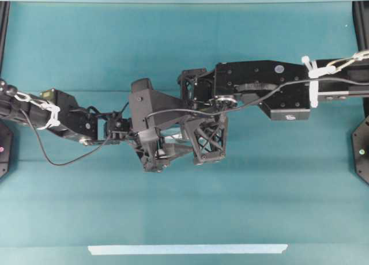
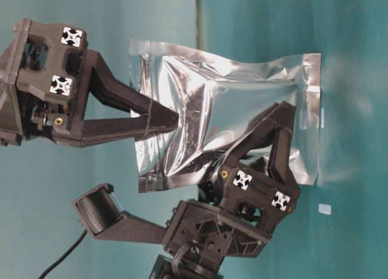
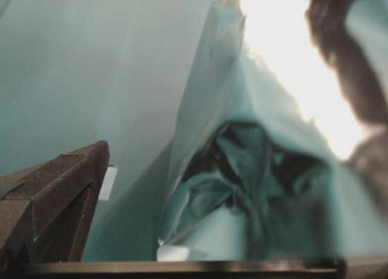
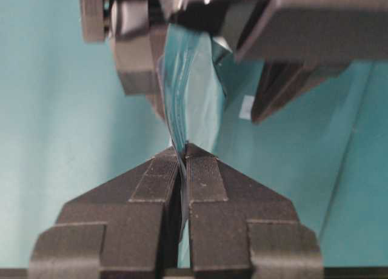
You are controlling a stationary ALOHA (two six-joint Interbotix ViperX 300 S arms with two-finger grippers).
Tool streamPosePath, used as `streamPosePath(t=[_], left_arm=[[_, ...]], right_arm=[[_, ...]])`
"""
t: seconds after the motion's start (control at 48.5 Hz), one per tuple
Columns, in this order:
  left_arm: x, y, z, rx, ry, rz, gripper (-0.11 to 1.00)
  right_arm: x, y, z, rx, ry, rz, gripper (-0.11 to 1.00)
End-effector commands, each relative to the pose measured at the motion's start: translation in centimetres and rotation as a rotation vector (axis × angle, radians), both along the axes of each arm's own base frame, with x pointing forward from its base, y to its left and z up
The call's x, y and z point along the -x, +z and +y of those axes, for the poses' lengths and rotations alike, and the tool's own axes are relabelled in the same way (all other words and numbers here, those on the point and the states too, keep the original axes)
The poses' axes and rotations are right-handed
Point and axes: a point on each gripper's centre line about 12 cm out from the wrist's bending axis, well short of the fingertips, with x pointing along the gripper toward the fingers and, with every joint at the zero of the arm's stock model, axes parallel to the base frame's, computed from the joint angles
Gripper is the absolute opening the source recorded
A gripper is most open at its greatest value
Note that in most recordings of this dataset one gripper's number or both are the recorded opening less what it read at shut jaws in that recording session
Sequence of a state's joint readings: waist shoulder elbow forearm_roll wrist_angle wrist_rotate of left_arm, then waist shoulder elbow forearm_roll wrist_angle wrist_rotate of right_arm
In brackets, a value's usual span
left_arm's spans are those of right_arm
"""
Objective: Hand over the silver zip bag and make it stand upright.
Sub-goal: 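Close the left gripper on the bag's lower edge beside the right gripper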
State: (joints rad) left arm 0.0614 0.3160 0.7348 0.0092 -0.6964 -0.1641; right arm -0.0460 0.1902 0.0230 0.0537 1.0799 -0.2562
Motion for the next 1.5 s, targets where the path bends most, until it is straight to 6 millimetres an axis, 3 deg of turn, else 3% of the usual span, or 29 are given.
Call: streamPosePath(t=[0.0,0.247,0.33,0.474,0.536,1.483], left_arm=[[-0.4,0.5,-0.1,0.001,-0.003,-0.023,0.91],[-0.3,0.4,-0.1,-0.003,-0.005,-0.020,0.81],[-0.2,0.3,-0.1,-0.012,-0.008,-0.016,0.70],[0.1,-0.1,-0.1,-0.015,-0.010,0.008,0.37],[0.2,-0.2,-0.1,-0.014,-0.010,0.015,0.28],[0.4,-1.0,-0.2,-0.064,-0.031,0.069,0.28]], right_arm=[[-0.1,0.2,0.1,0.003,0.006,-0.011,0.02],[-0.1,0.1,0.1,0.002,0.003,-0.008,0.02],[0.0,0.0,0.1,0.001,0.002,-0.006,0.02],[0.2,-0.3,0.3,0.001,0.006,0.008,0.02],[0.2,-0.4,0.3,0.000,0.005,0.008,0.02],[0.1,-0.3,0.3,0.000,-0.002,-0.007,0.02]])
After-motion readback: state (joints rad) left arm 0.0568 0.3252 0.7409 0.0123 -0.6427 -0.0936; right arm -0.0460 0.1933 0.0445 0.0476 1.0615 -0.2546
